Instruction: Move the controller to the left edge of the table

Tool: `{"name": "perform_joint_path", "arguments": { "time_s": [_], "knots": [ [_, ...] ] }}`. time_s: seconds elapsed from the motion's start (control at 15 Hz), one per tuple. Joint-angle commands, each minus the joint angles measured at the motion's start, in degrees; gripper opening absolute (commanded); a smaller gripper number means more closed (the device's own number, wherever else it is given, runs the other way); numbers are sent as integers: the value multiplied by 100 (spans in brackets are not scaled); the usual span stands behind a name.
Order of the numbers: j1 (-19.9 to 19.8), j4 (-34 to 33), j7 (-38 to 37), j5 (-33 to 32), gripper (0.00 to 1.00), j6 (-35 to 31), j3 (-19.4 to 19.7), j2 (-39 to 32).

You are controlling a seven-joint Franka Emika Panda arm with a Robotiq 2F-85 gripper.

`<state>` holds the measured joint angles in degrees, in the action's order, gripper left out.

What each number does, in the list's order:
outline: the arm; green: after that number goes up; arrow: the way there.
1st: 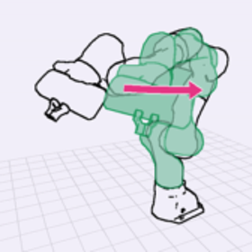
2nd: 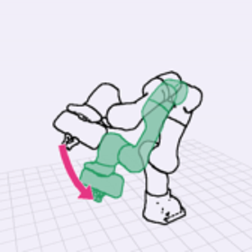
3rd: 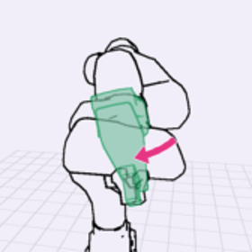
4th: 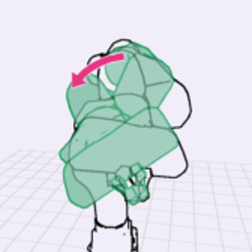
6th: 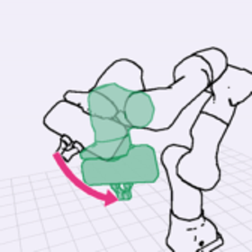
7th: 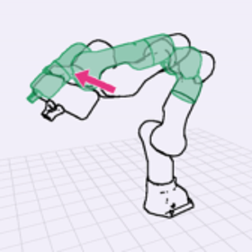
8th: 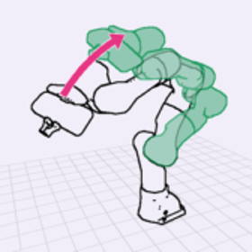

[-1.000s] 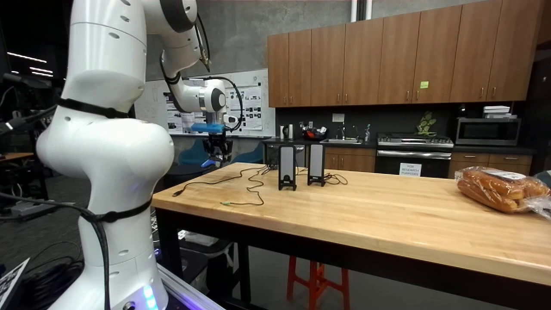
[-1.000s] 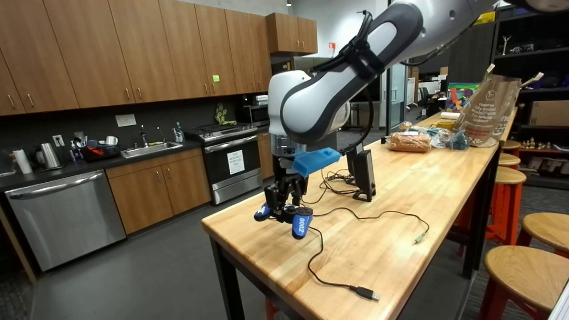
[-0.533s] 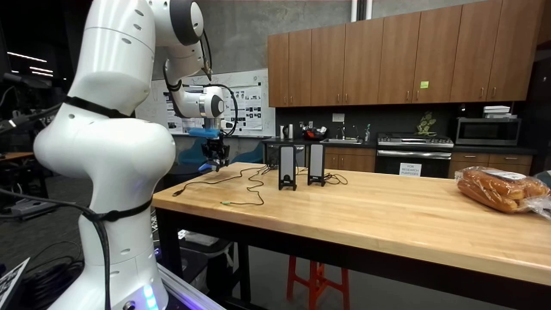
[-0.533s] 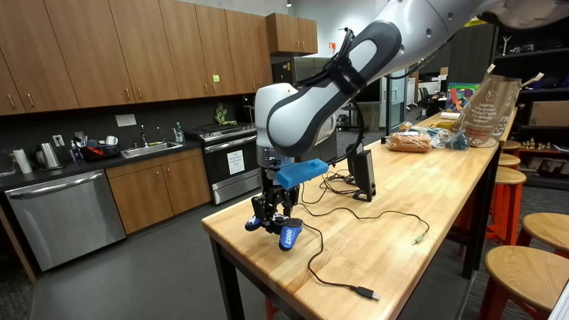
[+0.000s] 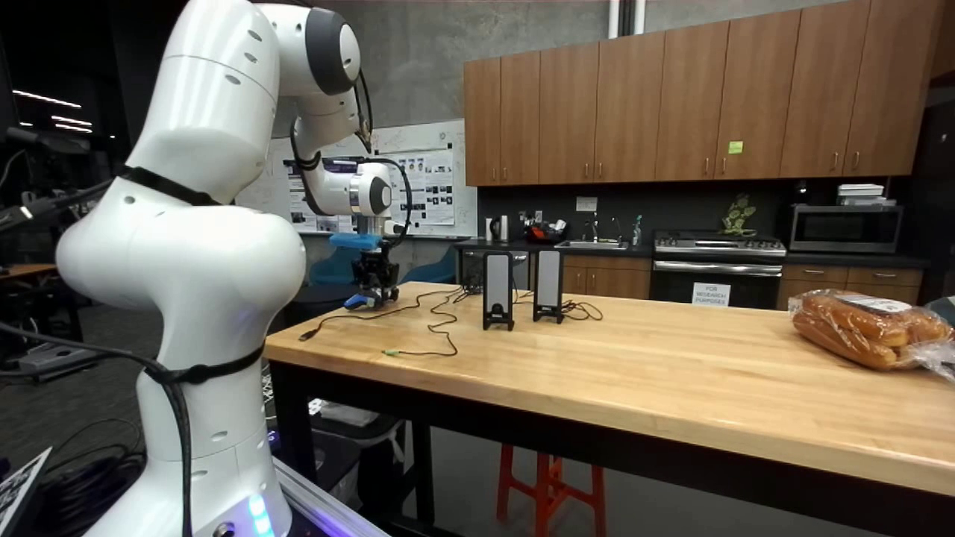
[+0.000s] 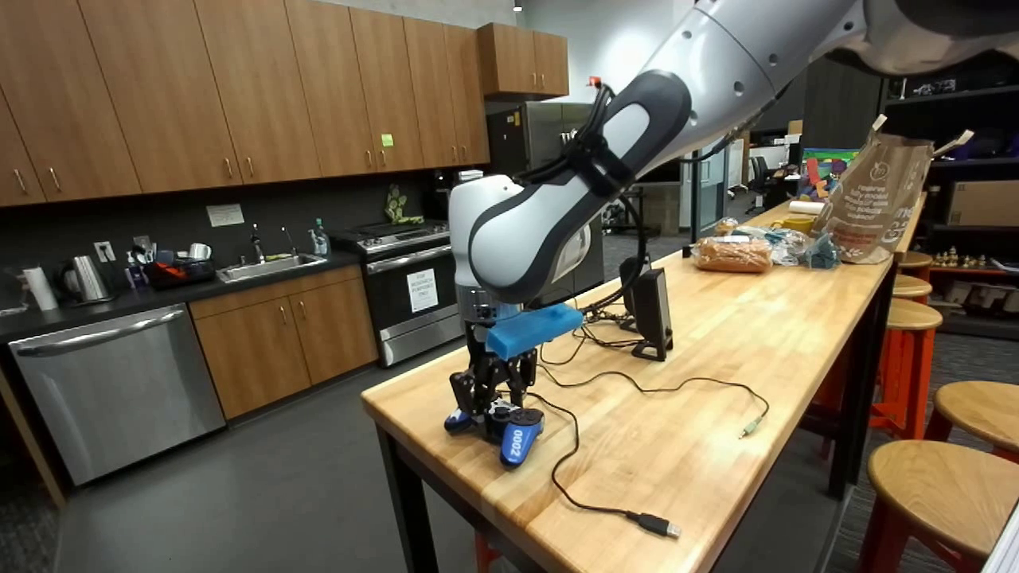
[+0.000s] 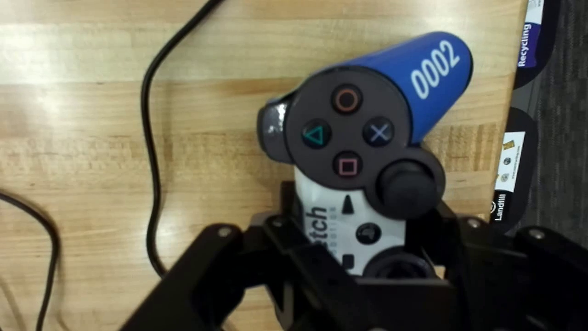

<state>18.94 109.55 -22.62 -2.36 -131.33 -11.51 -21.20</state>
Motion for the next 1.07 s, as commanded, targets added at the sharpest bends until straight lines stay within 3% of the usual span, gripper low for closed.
{"name": "perform_joint_path", "arguments": {
  "time_s": [0.0, 0.07, 0.13, 0.27, 0.4, 1.0],
  "knots": [
    [116, -235, -188, -76, 47, 220, 125, -75],
    [113, -243, -191, -72, 44, 231, 133, -79],
    [109, -246, -195, -71, 52, 244, 143, -75],
    [97, -238, -191, -69, 82, 276, 161, -52],
    [85, -216, -203, -79, 97, 294, 192, -24],
    [26, 213, -12, -406, 100, 439, 264, 578]
  ]
}}
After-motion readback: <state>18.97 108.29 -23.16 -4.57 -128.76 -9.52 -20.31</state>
